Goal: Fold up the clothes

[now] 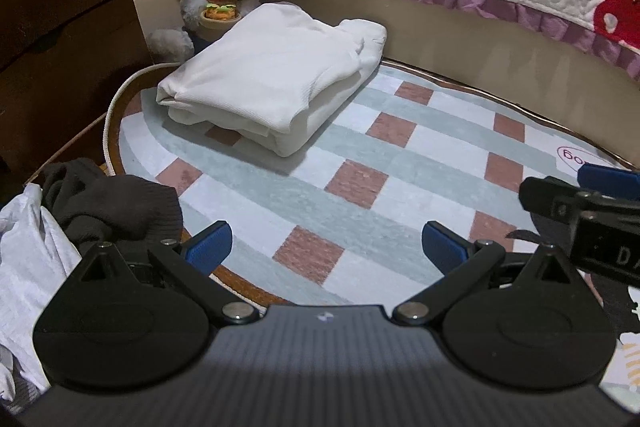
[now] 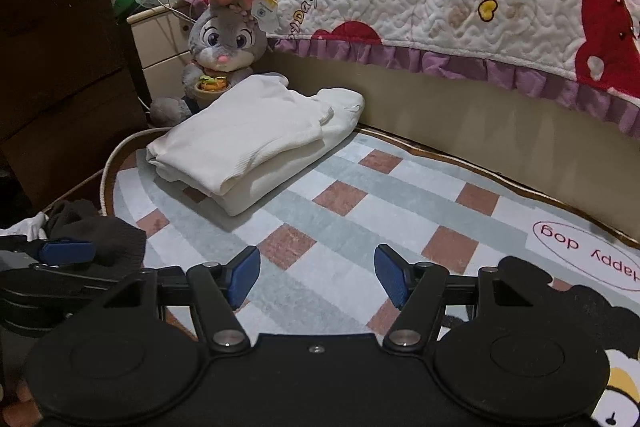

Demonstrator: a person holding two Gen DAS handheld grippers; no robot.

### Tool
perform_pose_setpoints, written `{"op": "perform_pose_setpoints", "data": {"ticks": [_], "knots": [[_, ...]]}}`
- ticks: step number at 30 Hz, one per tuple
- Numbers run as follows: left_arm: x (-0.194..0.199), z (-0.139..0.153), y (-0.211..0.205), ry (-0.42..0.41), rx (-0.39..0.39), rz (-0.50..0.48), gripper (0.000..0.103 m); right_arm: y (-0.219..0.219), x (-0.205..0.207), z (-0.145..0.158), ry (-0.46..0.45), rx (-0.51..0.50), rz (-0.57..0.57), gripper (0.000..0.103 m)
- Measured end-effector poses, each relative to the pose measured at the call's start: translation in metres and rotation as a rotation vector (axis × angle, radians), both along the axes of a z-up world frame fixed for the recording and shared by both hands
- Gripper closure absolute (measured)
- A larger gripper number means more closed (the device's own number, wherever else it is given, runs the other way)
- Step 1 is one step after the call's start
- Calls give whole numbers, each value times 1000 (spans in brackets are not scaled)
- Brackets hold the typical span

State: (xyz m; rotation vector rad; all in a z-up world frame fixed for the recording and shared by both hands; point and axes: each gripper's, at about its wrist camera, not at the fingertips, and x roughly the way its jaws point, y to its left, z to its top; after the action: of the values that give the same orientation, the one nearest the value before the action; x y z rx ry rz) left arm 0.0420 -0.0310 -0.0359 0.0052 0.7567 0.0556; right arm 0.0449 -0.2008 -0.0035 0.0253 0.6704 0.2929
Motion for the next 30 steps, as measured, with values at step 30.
{"op": "perform_pose_setpoints", "data": {"ticks": [30], "knots": [[-19,15,-10,-38,52,41,0,-5,-22,7,-8,-8,-21,34]]}}
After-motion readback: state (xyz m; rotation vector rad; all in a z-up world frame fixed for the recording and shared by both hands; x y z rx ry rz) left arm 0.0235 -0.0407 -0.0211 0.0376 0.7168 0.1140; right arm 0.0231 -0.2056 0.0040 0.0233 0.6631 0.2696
